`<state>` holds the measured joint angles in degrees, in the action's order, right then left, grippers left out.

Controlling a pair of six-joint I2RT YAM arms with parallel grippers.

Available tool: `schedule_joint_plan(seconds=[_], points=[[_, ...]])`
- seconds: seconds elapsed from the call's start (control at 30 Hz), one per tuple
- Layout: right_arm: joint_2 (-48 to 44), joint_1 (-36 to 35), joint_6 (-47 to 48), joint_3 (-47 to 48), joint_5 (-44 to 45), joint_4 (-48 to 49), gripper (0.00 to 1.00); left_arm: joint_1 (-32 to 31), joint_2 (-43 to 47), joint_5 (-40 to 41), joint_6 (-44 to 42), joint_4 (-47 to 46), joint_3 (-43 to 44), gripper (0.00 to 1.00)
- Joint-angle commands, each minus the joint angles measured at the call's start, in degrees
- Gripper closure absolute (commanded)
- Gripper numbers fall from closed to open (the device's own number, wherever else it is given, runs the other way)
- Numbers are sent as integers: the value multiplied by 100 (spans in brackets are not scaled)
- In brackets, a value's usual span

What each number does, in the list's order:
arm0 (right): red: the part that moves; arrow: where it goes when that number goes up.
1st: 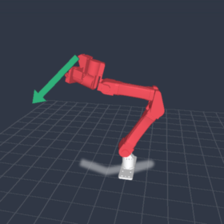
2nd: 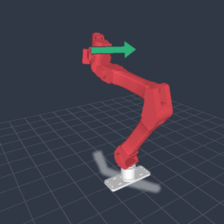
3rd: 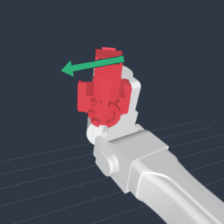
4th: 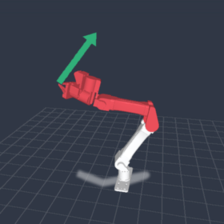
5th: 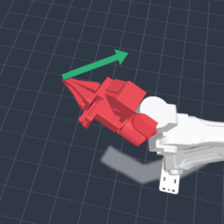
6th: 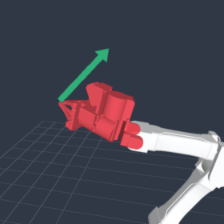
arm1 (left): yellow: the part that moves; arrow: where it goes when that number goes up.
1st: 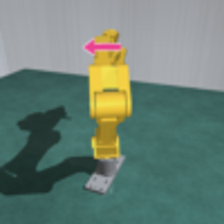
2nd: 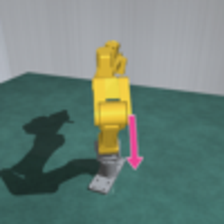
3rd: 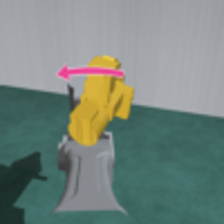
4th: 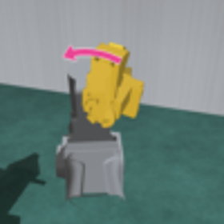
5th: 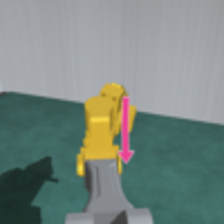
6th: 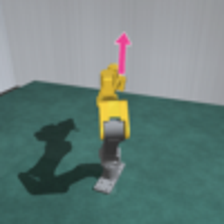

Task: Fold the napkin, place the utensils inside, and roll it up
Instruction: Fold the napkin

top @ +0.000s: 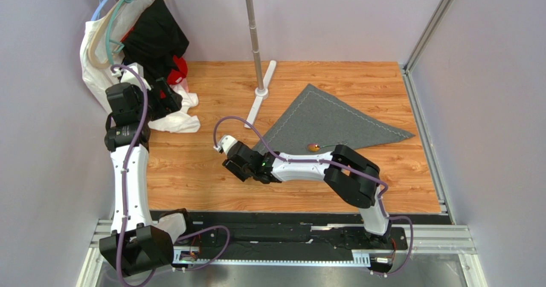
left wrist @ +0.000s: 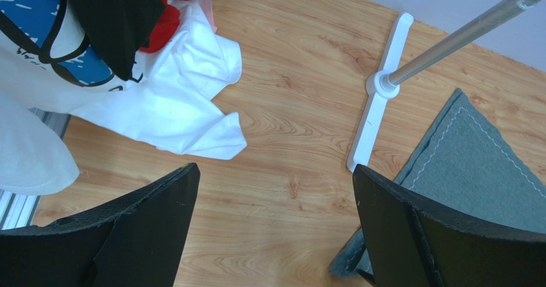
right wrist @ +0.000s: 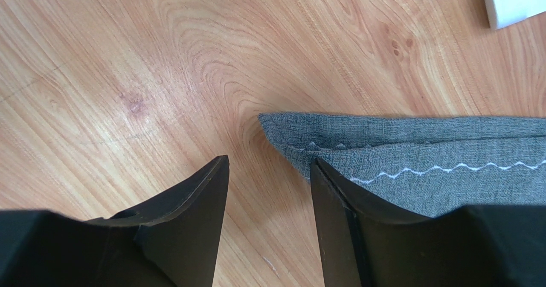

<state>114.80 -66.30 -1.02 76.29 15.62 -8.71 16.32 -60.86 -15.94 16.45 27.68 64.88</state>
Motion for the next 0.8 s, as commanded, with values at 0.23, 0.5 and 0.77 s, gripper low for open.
schedule_joint_plan(seconds=[0.23,0.5,0.77], points=[[323,197,-153,404,-120,54,48,38,-5,-163,104,-184,-2,1],[604,337,-487,483,-322,-289,53,56,13,-172,87,-193,-2,1],[771,346,-549,588,-419,-421,71,38,13,-207,87,-202,-11,1]])
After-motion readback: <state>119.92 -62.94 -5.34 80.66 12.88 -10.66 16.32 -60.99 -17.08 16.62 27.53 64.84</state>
